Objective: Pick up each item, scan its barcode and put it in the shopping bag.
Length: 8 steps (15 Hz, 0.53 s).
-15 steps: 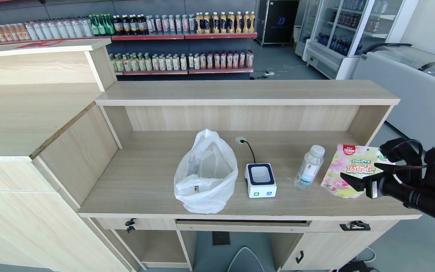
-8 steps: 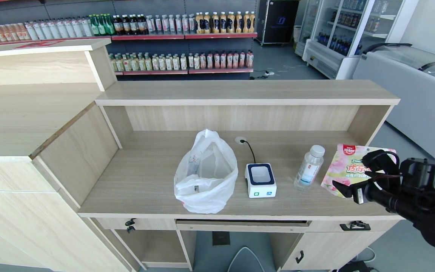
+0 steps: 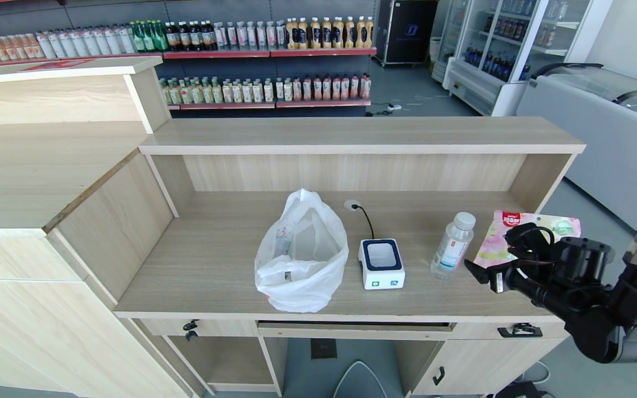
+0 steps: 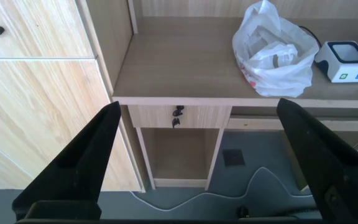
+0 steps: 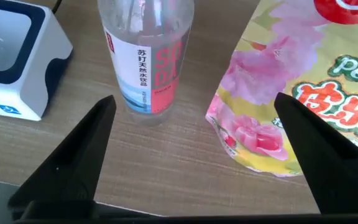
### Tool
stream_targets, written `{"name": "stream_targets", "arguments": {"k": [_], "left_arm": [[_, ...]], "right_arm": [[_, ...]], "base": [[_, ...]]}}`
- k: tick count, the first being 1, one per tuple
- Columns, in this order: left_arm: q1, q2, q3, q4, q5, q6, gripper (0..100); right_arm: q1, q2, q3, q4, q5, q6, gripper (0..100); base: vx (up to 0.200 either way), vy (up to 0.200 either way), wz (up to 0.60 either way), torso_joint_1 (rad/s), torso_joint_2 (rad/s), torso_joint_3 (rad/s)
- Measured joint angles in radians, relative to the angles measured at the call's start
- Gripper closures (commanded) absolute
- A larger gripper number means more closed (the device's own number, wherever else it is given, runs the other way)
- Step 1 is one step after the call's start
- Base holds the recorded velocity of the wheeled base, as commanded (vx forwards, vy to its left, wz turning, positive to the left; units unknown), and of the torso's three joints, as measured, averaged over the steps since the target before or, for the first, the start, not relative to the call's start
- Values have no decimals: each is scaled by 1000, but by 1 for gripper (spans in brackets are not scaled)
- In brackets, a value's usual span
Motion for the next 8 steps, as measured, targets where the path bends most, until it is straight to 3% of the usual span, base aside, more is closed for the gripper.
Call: {"name": "stream_targets", "arguments": {"k": [8], "left_arm": [[0, 0, 0, 0, 0, 0, 0]], "right_arm": [[87, 141, -141, -59, 2, 28, 0]], "base": [[0, 0, 0, 0, 0, 0]]}}
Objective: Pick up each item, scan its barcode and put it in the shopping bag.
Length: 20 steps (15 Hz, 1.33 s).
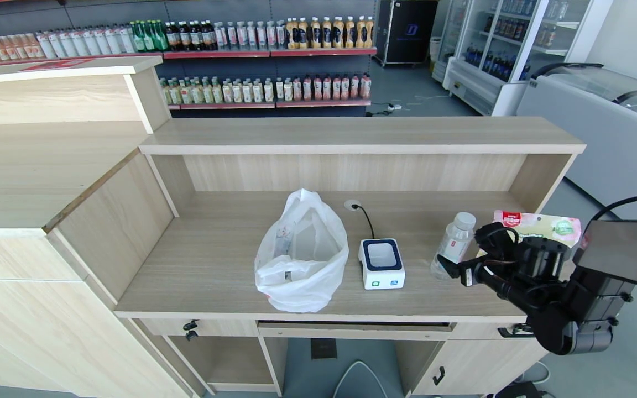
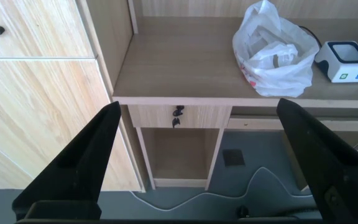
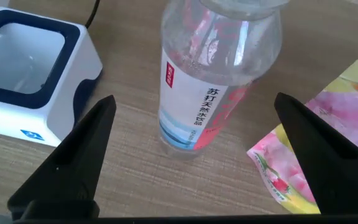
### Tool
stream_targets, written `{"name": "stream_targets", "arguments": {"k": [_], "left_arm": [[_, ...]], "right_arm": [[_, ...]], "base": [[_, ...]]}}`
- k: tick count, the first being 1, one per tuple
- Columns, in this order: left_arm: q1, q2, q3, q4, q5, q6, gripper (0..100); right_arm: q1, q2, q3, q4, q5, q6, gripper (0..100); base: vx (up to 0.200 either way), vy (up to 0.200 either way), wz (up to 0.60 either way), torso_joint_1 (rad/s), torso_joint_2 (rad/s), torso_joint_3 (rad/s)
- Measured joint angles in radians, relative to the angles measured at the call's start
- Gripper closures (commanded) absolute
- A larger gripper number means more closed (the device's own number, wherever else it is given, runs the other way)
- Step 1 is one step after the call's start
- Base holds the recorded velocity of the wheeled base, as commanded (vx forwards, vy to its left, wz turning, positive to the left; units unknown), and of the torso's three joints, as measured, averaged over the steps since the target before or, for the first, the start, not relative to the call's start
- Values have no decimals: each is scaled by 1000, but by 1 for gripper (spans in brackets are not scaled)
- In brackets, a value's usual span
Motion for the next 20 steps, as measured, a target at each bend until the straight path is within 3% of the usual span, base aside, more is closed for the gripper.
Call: {"name": "stream_targets", "arguments": {"k": [20], "left_arm": [[0, 0, 0, 0, 0, 0, 0]], "right_arm": [[34, 149, -233, 17, 40, 60, 0]], "base": [[0, 0, 0, 0, 0, 0]]}}
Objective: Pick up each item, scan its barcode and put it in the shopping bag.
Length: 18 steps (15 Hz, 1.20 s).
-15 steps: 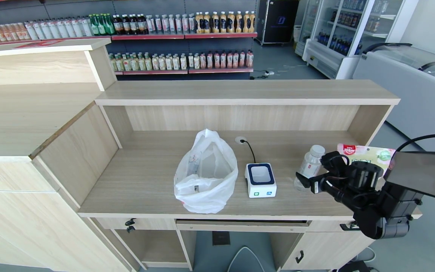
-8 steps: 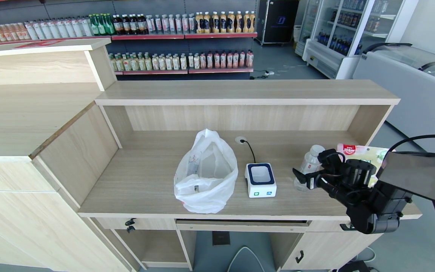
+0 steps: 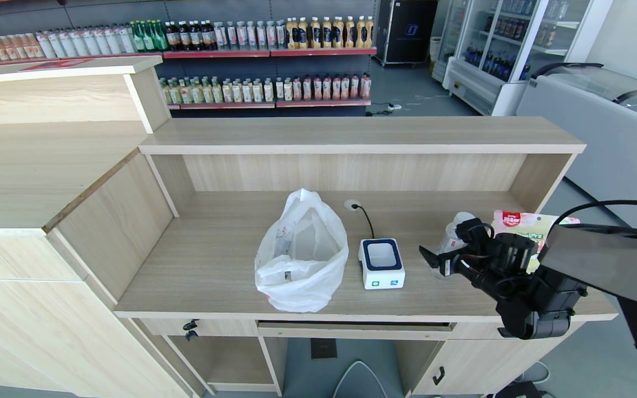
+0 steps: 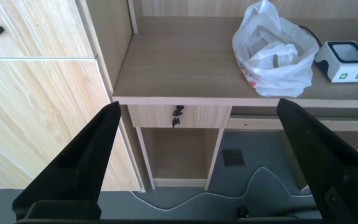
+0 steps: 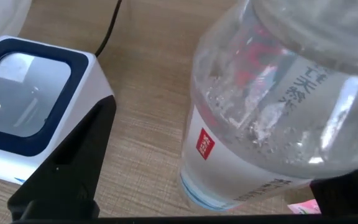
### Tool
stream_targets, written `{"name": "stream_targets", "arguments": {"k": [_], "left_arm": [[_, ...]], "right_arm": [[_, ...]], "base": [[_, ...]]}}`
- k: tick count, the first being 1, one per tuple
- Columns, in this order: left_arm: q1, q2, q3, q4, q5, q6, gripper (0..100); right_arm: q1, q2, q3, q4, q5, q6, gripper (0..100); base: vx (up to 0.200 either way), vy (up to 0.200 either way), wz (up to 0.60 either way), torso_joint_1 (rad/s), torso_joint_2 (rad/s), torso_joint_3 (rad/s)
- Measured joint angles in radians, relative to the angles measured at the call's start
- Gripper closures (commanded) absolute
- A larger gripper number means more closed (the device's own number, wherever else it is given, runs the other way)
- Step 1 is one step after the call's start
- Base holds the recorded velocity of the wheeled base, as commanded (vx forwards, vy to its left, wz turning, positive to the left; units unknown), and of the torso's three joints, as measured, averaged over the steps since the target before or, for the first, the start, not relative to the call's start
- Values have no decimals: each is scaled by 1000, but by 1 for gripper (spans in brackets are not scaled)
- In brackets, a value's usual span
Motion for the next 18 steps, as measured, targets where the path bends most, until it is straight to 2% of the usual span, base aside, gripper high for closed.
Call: {"name": "stream_targets", "arguments": {"k": [6, 7, 18], "left_arm": [[0, 0, 0, 0, 0, 0, 0], [0, 0, 0, 0, 0, 0, 0], [0, 0, 0, 0, 0, 0, 0]], "right_arm": [[9, 21, -29, 1, 0, -3, 0], [9, 23, -31, 0, 0, -3, 100], [0, 11, -26, 1, -3, 1, 100]], "base": [[0, 0, 0, 0, 0, 0], [0, 0, 0, 0, 0, 0], [0, 0, 0, 0, 0, 0]]}}
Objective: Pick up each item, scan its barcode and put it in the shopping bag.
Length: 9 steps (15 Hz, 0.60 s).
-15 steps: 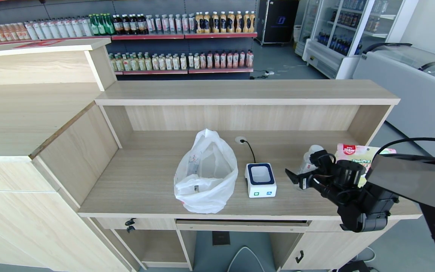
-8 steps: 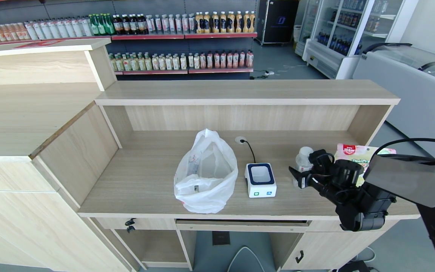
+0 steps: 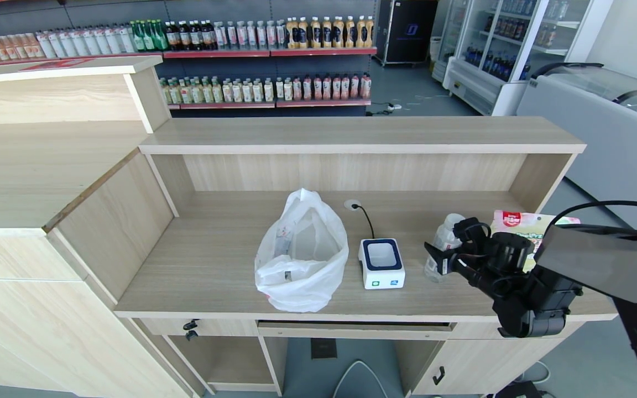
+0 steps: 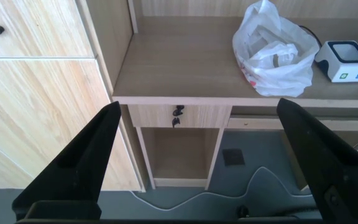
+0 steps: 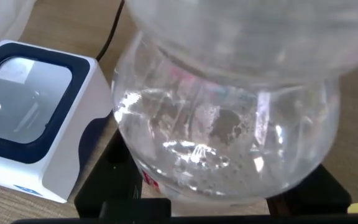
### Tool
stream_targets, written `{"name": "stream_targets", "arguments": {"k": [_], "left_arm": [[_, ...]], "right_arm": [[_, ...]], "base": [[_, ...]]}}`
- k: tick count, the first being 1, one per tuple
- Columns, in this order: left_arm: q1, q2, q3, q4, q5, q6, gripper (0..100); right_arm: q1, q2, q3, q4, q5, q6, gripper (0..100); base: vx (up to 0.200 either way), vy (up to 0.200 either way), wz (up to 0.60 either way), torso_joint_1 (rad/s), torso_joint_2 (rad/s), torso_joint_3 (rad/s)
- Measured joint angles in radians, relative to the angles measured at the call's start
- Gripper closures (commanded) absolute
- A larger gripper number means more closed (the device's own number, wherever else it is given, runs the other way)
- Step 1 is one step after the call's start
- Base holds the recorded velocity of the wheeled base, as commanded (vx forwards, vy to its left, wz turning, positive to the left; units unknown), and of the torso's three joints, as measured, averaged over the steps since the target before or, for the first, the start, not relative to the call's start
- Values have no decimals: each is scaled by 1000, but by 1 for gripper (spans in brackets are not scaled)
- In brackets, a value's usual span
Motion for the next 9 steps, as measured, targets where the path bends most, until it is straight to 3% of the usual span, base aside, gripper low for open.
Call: {"name": "stream_targets", "arguments": {"k": [5, 9], "left_arm": [[0, 0, 0, 0, 0, 0, 0], [0, 0, 0, 0, 0, 0, 0]], "right_arm": [[0, -42, 12, 22, 0, 50, 100], [6, -259, 11, 260, 40, 229, 100]], "base": [[0, 0, 0, 0, 0, 0], [0, 0, 0, 0, 0, 0]]}}
